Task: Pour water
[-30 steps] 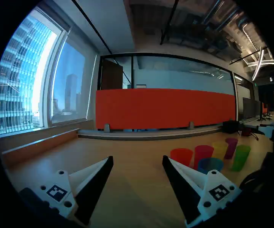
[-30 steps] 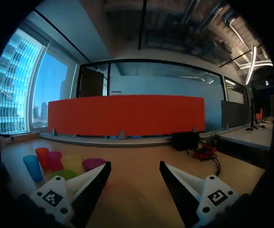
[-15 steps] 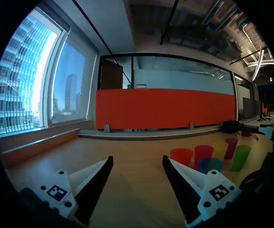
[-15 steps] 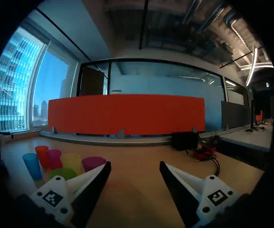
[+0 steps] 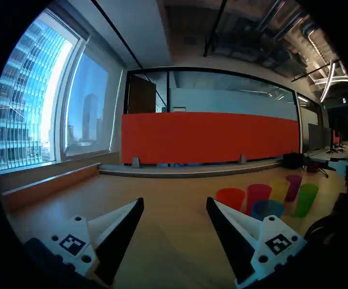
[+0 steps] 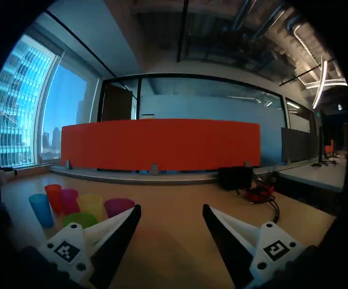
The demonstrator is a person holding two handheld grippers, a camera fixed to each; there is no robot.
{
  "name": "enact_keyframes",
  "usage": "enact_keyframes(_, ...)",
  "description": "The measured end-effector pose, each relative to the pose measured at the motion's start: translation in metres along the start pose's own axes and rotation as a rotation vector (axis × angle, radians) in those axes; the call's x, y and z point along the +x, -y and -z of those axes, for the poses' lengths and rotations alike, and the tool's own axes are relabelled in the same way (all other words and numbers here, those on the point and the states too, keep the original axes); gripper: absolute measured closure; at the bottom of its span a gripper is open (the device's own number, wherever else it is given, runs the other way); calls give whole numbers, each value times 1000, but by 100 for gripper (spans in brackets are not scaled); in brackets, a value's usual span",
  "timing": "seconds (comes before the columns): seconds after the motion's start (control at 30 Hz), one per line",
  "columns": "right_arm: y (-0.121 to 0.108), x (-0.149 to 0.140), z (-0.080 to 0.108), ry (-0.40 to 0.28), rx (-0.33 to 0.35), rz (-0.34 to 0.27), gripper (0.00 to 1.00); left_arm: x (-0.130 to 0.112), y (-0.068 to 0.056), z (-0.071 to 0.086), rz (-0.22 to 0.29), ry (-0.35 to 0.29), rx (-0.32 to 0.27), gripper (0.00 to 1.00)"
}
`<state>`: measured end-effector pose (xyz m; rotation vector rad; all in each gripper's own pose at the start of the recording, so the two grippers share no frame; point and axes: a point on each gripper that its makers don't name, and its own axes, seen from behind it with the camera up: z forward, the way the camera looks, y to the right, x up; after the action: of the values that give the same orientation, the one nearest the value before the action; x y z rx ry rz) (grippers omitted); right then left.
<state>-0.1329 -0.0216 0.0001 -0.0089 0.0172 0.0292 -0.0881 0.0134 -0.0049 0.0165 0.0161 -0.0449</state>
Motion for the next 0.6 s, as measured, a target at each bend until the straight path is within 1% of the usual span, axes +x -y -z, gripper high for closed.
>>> enact_keyframes(0.6, 0, -2, 0, 0, 0, 0, 1, 0, 0, -2, 0, 0, -1, 4)
